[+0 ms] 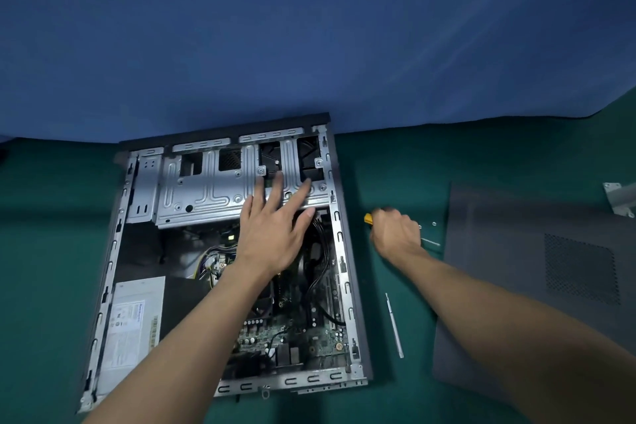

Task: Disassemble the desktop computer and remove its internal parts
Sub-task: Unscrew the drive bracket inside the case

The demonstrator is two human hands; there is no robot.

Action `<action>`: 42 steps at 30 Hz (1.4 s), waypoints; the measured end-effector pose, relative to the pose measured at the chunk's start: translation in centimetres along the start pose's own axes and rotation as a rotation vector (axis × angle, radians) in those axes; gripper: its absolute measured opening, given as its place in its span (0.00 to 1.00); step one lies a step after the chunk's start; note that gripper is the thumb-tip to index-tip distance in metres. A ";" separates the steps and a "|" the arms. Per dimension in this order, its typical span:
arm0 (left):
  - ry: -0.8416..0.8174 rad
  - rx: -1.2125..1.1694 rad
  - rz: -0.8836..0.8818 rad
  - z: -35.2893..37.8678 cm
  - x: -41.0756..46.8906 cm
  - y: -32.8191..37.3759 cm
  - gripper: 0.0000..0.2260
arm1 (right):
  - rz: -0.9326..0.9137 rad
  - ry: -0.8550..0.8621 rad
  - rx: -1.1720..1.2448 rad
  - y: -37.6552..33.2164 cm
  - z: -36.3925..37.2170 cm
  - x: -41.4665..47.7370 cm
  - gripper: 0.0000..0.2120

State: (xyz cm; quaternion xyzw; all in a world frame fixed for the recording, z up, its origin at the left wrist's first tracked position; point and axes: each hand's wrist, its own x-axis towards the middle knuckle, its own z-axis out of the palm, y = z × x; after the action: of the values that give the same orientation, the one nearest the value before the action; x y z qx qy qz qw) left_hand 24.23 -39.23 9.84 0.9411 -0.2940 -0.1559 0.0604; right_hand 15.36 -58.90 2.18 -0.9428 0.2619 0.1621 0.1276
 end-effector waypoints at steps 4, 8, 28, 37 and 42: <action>0.016 -0.056 0.037 -0.4 -0.3 -0.6 0.24 | 0.135 -0.022 0.255 -0.2 -2.8 0.0 0.12; 0.048 -0.014 0.036 -0.5 -0.8 -2.6 0.23 | 0.097 0.015 0.565 -0.8 -8.6 -0.2 0.10; -0.221 0.015 -0.101 -5.0 -1.0 -8.5 0.23 | -0.474 0.417 0.617 -15.9 -18.0 -1.7 0.04; -0.271 0.005 -0.088 -6.1 -0.2 -8.1 0.23 | -0.483 0.294 0.446 -17.0 -16.5 -0.6 0.05; -0.287 -0.034 -0.105 -6.7 0.0 -7.9 0.22 | -0.484 0.296 0.436 -17.3 -16.3 -0.1 0.04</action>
State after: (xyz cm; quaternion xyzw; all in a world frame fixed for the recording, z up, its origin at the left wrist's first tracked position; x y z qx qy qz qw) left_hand 30.65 -32.65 14.55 0.9220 -0.2475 -0.2966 0.0257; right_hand 28.41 -49.78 19.80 -0.9414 0.0752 -0.0706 0.3211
